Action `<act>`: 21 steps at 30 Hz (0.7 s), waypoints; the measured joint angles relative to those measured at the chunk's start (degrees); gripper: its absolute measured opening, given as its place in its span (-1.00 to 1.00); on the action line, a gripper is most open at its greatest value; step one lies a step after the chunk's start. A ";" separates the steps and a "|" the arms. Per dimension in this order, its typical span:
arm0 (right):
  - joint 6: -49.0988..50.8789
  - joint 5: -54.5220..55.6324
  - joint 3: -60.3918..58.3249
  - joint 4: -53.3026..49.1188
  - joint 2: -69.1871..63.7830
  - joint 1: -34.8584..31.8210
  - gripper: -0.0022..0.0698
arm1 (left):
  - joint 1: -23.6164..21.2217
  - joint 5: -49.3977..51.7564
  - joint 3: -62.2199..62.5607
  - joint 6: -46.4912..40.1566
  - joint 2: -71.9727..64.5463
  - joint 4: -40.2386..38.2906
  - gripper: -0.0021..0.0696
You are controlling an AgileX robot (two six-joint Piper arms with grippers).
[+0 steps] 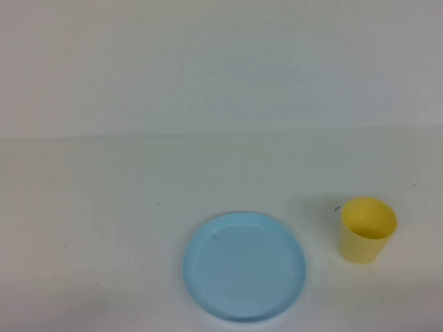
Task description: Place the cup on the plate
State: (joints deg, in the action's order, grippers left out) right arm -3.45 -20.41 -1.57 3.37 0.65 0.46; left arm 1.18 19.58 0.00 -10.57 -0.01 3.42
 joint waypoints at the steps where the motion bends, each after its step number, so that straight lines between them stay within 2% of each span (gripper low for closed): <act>1: 0.00 0.00 0.00 0.00 0.00 0.00 -0.94 | 0.00 0.00 0.00 0.00 0.00 0.00 -0.94; 9: 0.00 0.00 0.00 0.00 0.00 0.00 -0.94 | 0.00 0.00 0.00 0.00 0.00 0.86 -0.94; 13: 0.00 0.00 0.00 0.00 0.00 0.00 -0.94 | 0.00 -2.12 0.00 0.55 0.00 -2.43 -0.94; 16: 0.00 0.00 0.00 0.00 0.00 0.00 -0.94 | 0.00 -9.15 0.00 0.90 0.00 -5.67 -0.94; 21: 0.00 0.00 0.00 0.00 0.00 0.00 -0.94 | 0.00 -27.86 0.00 2.90 0.00 -12.17 -0.94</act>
State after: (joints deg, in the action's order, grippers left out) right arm -3.45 -20.41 -1.57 3.37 0.65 0.46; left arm 1.18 -8.28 0.00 -7.67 -0.01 -8.75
